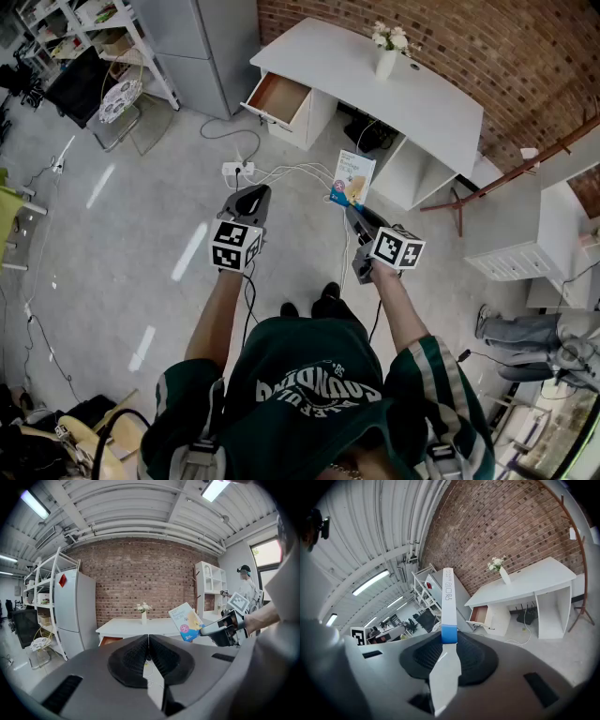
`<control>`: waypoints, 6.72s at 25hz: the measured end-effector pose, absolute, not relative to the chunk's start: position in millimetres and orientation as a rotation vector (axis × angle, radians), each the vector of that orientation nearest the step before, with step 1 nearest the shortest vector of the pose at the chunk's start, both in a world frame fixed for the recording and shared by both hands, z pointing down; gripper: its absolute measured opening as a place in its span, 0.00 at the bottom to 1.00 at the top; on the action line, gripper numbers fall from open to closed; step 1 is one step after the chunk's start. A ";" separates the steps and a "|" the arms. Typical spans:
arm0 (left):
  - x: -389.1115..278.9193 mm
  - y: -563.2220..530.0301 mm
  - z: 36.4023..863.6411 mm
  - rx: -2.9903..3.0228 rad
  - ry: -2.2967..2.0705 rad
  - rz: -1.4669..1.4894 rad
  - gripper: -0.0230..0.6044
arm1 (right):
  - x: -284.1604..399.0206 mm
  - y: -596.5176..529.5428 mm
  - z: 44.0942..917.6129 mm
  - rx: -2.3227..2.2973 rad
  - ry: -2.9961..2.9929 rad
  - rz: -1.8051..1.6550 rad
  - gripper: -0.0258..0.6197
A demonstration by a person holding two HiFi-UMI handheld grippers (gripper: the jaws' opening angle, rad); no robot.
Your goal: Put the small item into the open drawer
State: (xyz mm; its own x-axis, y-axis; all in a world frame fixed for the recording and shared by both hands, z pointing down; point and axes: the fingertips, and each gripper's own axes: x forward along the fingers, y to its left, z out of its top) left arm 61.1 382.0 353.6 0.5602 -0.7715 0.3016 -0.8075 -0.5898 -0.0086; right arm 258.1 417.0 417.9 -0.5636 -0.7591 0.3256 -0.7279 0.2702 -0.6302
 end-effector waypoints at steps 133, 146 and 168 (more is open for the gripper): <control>-92.8 -108.1 457.9 2.487 -1.144 0.447 0.06 | 55.9 -60.2 523.2 -1.460 2.433 -1.580 0.21; -86.2 -143.5 488.1 2.460 -1.113 0.504 0.06 | 53.1 -87.1 564.5 -1.450 2.372 -1.701 0.21; -62.1 -179.8 569.6 2.343 -0.986 0.568 0.06 | 52.8 -108.2 637.7 -1.443 2.339 -1.919 0.21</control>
State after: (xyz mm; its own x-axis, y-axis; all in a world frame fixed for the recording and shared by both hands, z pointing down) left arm -62.1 -179.8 569.6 0.6453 -0.5216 0.5581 -0.7446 -0.5929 0.3068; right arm 52.8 -108.2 637.7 -0.6116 -0.4746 0.6330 -0.7135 -0.0147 -0.7005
